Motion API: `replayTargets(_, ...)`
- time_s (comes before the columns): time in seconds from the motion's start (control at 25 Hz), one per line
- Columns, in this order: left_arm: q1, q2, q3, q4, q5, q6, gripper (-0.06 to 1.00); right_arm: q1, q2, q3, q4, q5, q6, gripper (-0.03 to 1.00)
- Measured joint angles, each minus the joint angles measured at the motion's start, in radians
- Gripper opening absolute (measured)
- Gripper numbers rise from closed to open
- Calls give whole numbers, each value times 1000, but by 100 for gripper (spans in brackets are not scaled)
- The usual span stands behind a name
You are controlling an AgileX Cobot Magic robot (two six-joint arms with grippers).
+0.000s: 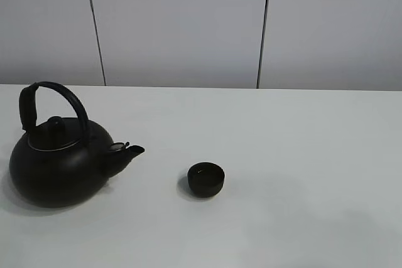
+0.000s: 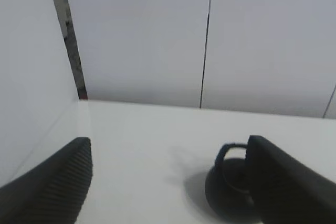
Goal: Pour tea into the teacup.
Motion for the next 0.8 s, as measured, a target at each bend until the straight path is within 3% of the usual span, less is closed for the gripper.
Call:
replayTargets(0.12, -11, -95, 71, 28, 115, -79, 57, 0, 0, 0, 2, 0, 0, 61)
replayTargets(0.32, -11, -186, 233, -19, 188, -115, 57, 0, 0, 0, 2, 0, 0, 61)
replayTargets(0.8, -11, -186, 437, -16, 152, -108, 57, 0, 0, 0, 3, 0, 0, 61)
